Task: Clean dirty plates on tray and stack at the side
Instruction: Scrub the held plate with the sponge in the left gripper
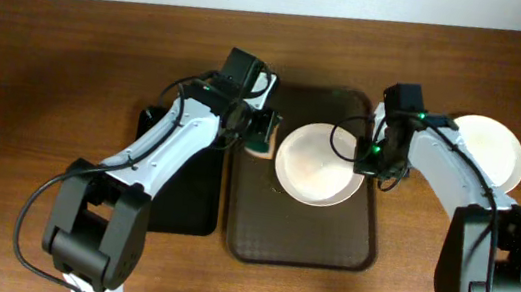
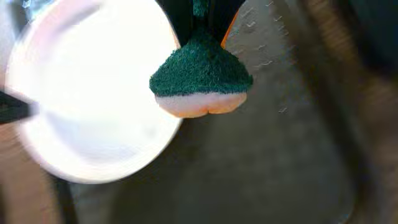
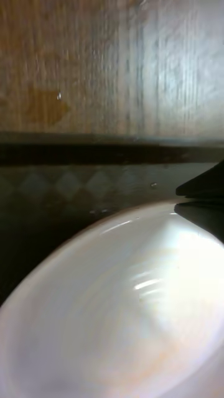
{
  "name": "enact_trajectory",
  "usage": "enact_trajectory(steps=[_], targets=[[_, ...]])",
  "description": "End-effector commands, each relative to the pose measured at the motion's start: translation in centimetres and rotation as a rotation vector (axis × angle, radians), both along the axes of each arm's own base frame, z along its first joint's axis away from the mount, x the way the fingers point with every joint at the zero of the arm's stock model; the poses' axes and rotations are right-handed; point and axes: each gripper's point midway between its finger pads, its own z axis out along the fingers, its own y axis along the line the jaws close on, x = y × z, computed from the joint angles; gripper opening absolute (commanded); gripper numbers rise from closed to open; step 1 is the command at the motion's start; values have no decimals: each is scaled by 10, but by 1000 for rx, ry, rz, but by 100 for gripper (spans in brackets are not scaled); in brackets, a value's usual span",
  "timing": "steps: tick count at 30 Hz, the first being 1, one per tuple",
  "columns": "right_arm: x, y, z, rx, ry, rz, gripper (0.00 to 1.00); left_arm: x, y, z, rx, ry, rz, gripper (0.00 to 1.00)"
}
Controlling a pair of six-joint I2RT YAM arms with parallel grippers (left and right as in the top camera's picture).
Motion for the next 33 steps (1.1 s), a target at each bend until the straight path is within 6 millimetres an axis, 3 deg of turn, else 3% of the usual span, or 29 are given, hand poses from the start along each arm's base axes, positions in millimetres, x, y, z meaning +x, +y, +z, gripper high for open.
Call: enact_trajectory(steps=[1, 4, 6, 9, 10, 12, 13, 14, 16, 18, 20, 23, 26, 29, 33], targets=[[-9, 5, -10, 20, 18, -26, 4, -8, -40, 13, -102, -5, -21, 0], [-8, 5, -10, 20, 15, -26, 4, -25, -84, -19, -132, 39, -87, 0], [-9, 8, -10, 16, 15, -16, 4, -31, -101, -32, -120, 27, -117, 0], [-10, 14, -10, 15, 14, 4, 4, -33, -97, -66, -33, 42, -93, 0], [-11, 17, -11, -3, 15, 8, 4, -28, -83, -87, 54, 39, -48, 0], [-12, 17, -11, -10, 22, -6, 4, -25, -67, -93, 139, 26, -7, 0], [-14, 16, -11, -11, 29, -9, 4, -19, -59, -89, 188, 2, 20, 0], [-19, 15, -12, -11, 53, -30, 4, -6, -39, -80, 315, -54, 65, 0], [-22, 12, -13, -26, 67, -40, 4, 6, -18, -67, 484, -148, -4, 0], [-23, 8, -13, -51, 73, -64, 4, 8, -7, -69, 589, -185, -96, 0], [-25, 7, -13, -52, 80, -65, 4, 17, 13, -66, 716, -233, -72, 0], [-26, 7, -13, -53, 85, -64, 4, 38, 45, -35, 953, -371, 3, 0], [-28, 6, -14, -58, 93, -65, 4, 47, 34, -6, 897, -389, 49, 0], [-28, 10, -13, -38, 89, -38, 4, 44, 1, 16, 711, -324, -16, 0], [-11, 56, 0, 195, -39, 252, 22, 40, 14, 40, 678, -261, 75, 0]])
